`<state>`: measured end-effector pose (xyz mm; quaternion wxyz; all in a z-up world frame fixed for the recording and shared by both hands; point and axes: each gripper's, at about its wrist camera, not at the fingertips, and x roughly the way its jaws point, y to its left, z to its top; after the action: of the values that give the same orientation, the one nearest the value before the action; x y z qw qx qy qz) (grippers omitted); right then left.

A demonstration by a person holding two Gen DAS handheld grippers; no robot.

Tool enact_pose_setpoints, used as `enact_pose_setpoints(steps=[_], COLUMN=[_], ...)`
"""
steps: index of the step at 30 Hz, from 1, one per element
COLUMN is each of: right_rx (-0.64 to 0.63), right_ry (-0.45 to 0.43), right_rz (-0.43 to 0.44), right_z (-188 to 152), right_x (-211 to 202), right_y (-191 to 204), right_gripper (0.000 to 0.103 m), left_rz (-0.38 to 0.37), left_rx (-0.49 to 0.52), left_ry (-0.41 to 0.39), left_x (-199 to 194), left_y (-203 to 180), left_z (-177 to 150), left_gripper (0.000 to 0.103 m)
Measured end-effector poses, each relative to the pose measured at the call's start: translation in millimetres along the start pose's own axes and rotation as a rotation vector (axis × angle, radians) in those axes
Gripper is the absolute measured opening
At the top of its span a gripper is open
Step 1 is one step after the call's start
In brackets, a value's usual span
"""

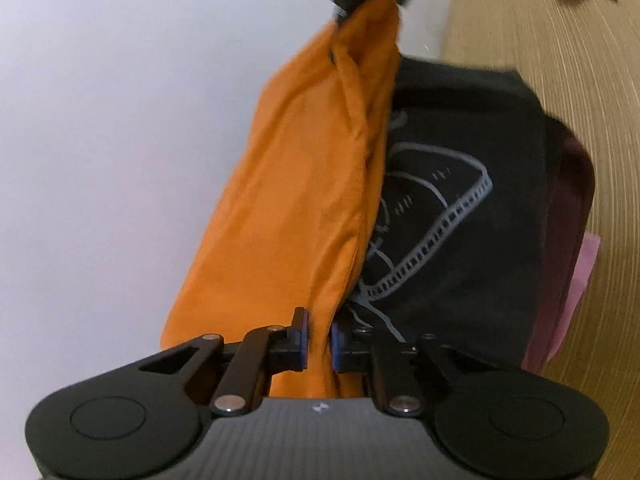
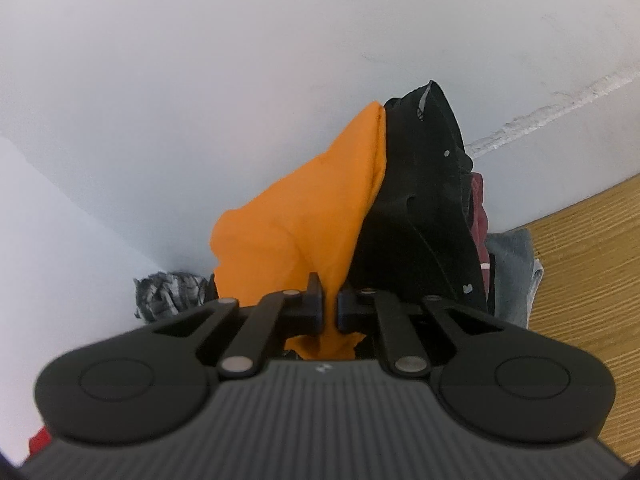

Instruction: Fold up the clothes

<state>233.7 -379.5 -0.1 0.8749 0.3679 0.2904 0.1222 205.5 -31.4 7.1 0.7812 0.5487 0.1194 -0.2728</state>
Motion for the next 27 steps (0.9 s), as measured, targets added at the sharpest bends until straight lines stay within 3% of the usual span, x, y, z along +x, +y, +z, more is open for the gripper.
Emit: enact_pose_setpoints(steps=[4, 6, 8, 9, 12, 13, 14, 16, 17, 20, 22, 24, 27], right_rx=[0.028, 0.048, 0.117, 0.066, -0.093, -0.252, -0.409, -0.615, -0.653, -0.765, -0.739, -0.744, -0.71], right_ry=[-0.014, 0.005, -0.011, -0.098, -0.357, -0.427, -0.492, -0.468, -0.442, -0.362, -0.288, -0.161, -0.22], right_rz=[0.023, -0.021, -0.11, -0.173, -0.361, -0.396, -0.426, -0.367, -0.348, -0.29, -0.322, -0.373, -0.412], right_z=[-6, -12, -17, -18, -23, -24, -25, -20, -18, -15, -24, -44, -55], right_x=[-4, 2, 0, -10, -38, -35, -31, -1, 22, 88, 130, 183, 203], right_y=[-8, -15, -24, -16, 7, 29, 50, 84, 95, 130, 136, 115, 92], right_gripper=[0.01, 0.011, 0.023, 0.033, 0.036, 0.036, 0.035, 0.032, 0.031, 0.008, 0.01, 0.007, 0.006], left_rz=[0.005, -0.001, -0.02, -0.017, 0.006, 0.002, -0.024, -0.082, -0.127, -0.23, -0.297, -0.343, -0.33], left_rx=[-0.027, -0.018, 0.005, 0.011, -0.036, -0.074, -0.126, -0.229, -0.275, -0.444, -0.567, -0.633, -0.739], left_ry=[-0.035, -0.04, -0.044, -0.043, -0.034, -0.041, -0.067, -0.117, -0.144, -0.25, -0.273, -0.24, -0.103], left_x=[-15, -18, -14, -14, -14, -18, -25, -39, -47, -79, -97, -113, -143], left_y=[3, -4, -9, -12, -17, -18, -19, -20, -21, -37, -54, -75, -112], left_z=[-8, -12, -16, -19, -28, -30, -32, -37, -40, -54, -72, -91, -118], left_gripper=[0.011, 0.011, 0.012, 0.015, 0.032, 0.045, 0.051, 0.051, 0.051, 0.054, 0.058, 0.058, 0.06])
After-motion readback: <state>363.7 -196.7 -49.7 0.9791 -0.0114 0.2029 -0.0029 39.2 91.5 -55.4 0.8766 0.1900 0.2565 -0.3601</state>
